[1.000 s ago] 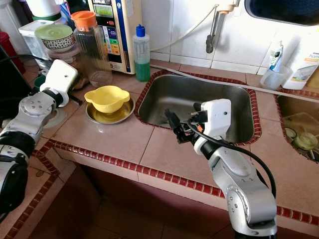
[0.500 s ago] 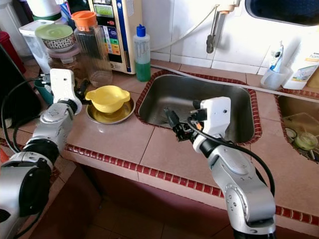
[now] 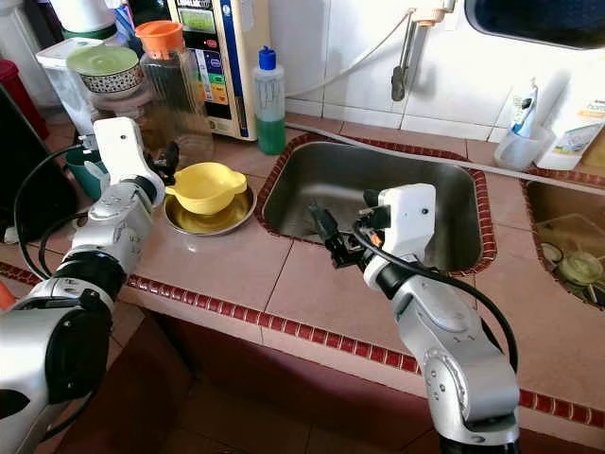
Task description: Kitchen organization
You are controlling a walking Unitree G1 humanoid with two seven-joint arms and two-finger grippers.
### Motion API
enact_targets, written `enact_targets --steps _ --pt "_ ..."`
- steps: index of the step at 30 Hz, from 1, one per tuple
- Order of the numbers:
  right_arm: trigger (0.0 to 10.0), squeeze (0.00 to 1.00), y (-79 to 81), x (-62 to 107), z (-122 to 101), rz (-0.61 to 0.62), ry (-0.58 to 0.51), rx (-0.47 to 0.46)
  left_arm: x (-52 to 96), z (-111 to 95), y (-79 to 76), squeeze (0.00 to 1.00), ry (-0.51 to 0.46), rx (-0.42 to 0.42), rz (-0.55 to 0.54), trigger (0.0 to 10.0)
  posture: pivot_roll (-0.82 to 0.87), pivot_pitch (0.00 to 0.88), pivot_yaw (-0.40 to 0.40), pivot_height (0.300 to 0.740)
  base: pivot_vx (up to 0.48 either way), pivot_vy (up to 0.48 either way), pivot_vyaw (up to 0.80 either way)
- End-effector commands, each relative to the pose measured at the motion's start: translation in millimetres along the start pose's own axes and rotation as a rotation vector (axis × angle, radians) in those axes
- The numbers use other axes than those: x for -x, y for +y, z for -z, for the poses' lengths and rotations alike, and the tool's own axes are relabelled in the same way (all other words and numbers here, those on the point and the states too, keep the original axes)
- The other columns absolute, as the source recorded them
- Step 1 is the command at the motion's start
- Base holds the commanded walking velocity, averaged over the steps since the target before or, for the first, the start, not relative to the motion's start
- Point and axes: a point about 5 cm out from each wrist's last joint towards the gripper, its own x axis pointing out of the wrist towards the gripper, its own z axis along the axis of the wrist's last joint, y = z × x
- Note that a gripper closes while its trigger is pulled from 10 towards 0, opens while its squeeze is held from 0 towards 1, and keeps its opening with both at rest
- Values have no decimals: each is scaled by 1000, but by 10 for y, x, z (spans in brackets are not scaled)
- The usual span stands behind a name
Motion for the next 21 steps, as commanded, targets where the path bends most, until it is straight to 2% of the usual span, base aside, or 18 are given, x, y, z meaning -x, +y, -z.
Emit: enact_targets --steps 1,6,8,21 --pt "10000 925 13 -12 -13 -5 -7 7 -21 -146 -24 1000 -34 19 -8 10000 -16 0 54 740 0 0 0" --pt "10000 929 14 -9 -10 -6 -6 7 -12 -154 -8 1000 -34 41 -41 10000 -13 0 55 740 0 0 0" --pt "10000 933 14 -11 -9 -7 -6 8 3 -114 -18 1000 -9 76 -69 10000 -8 0 56 740 0 0 0" --pt "10000 933 14 -11 -9 -7 -6 8 3 -114 -18 1000 -9 76 -69 10000 -8 0 56 740 0 0 0"
